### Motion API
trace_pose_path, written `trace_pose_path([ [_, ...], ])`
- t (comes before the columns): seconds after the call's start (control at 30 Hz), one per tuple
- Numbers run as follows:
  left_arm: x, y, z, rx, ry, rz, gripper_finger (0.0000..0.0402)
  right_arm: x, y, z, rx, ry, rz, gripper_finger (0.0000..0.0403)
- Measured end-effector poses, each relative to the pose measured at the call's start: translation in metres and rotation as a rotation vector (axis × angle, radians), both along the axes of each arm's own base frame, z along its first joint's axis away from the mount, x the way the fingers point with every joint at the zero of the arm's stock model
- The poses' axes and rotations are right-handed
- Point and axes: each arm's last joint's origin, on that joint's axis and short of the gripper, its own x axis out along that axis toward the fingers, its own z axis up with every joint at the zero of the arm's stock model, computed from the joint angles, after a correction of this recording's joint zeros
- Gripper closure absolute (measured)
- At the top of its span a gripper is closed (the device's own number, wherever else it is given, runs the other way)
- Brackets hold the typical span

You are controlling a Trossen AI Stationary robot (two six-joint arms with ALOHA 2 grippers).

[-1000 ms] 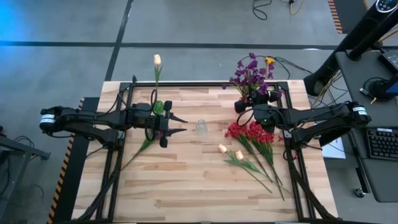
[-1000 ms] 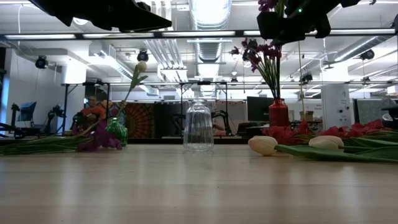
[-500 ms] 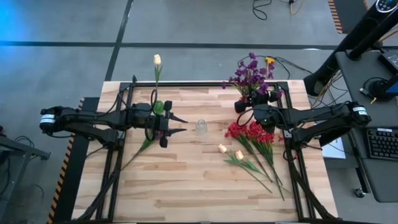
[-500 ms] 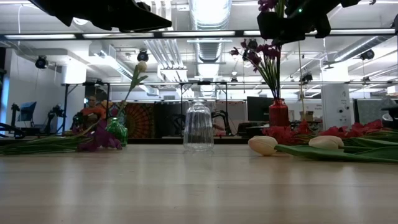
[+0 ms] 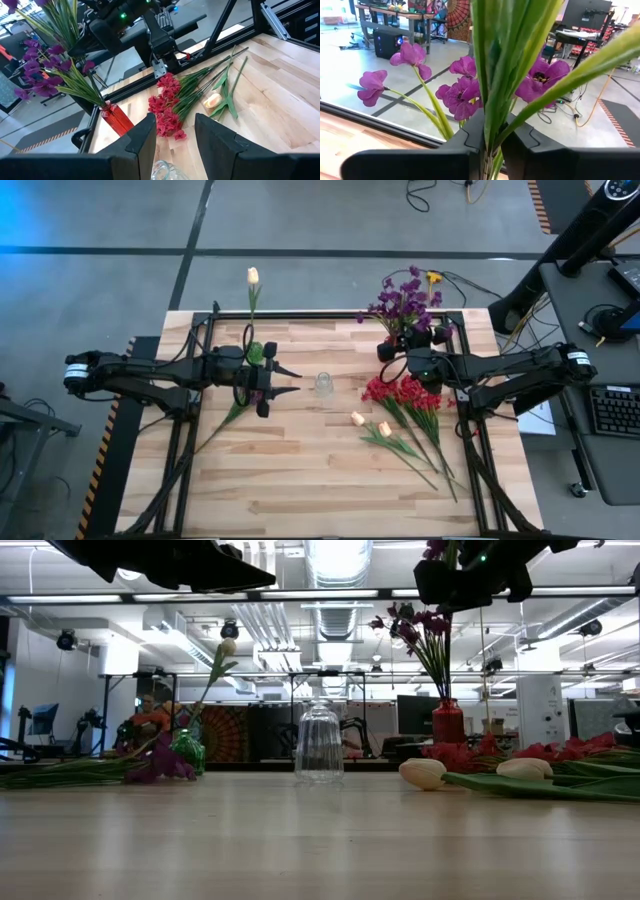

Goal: Sort flowers into vase by color
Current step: Put the bottom violet flowers into the red vase

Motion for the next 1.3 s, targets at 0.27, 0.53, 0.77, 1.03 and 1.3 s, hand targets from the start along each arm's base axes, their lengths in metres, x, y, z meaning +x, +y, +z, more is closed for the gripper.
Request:
trace_pose_path([
  [0.27,0.000,0.000,0.000,0.000,0.000,0.000,0.0283,0.000,0.000,0.000,0.003,-0.010,-0.001,0.0313],
  [0.53,0.000,0.000,0.000,0.000,0.000,0.000,0.0283,0.000,0.000,0.002,0.003,-0.003,0.009,0.0274],
  [0.77,0.000,0.000,-0.001,0.000,0.007,0.000,0.0283,-0.001,0.000,0.003,0.008,-0.008,0.024,0.0230],
  [1.03,0.000,0.000,-0.001,-0.001,0.008,0.000,0.0283,-0.008,0.000,0.011,0.007,-0.041,0.024,0.0220],
  [1.3,0.000,0.000,-0.001,-0.001,0.009,0.000,0.0283,-0.012,0.001,0.013,0.007,-0.042,0.023,0.0236],
])
